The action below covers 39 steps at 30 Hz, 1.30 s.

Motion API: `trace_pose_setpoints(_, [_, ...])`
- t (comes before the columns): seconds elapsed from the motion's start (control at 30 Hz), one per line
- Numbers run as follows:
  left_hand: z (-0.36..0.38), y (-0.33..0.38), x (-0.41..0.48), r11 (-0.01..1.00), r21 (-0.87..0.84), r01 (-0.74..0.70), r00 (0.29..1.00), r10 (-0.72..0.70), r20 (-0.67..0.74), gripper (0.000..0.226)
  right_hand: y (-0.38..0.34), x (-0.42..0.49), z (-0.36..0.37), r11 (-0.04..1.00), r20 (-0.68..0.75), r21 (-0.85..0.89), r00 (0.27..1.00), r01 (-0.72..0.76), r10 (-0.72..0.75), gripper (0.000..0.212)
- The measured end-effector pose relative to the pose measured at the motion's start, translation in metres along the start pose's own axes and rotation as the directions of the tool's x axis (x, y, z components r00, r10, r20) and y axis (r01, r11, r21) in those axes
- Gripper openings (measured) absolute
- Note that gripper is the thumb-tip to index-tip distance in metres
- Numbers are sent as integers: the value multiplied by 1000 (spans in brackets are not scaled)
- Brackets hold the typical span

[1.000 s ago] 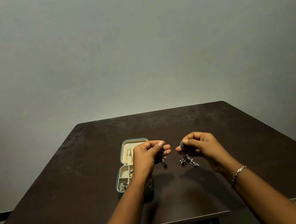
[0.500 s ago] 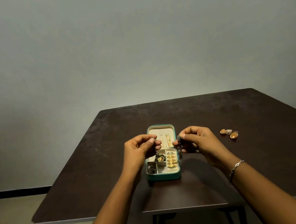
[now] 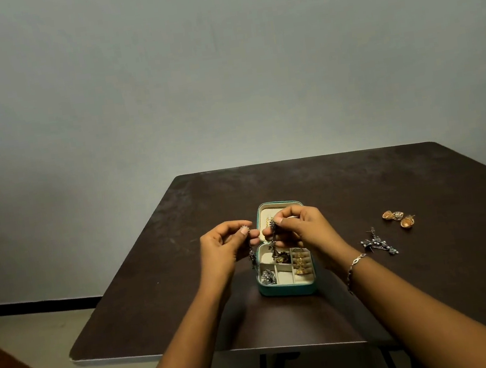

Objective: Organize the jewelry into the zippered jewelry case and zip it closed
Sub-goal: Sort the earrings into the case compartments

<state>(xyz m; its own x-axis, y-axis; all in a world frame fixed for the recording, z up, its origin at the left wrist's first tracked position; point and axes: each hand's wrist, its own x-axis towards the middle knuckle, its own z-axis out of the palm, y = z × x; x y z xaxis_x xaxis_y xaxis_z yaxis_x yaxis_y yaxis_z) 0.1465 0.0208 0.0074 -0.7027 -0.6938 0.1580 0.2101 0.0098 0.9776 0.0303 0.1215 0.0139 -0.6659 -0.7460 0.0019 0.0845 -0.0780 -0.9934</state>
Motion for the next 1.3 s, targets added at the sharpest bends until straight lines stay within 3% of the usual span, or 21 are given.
trace_pose_setpoints(0.73, [0, -7, 1, 1000, 2, 17, 1000, -17, -7, 17, 22, -1, 4, 999, 58, -12, 997, -42, 42, 11])
trace_pose_setpoints(1.07, [0, -9, 3, 1000, -10, 28, 1000, -28, 7, 16, 31, 3, 1, 929, 46, -358, 995, 97, -86, 15])
trace_pose_setpoints(1.3, [-1, -6, 4, 1000, -19, 3, 1000, -3, -15, 16, 14, 4, 6, 982, 80, -155, 992, 105, -94, 14])
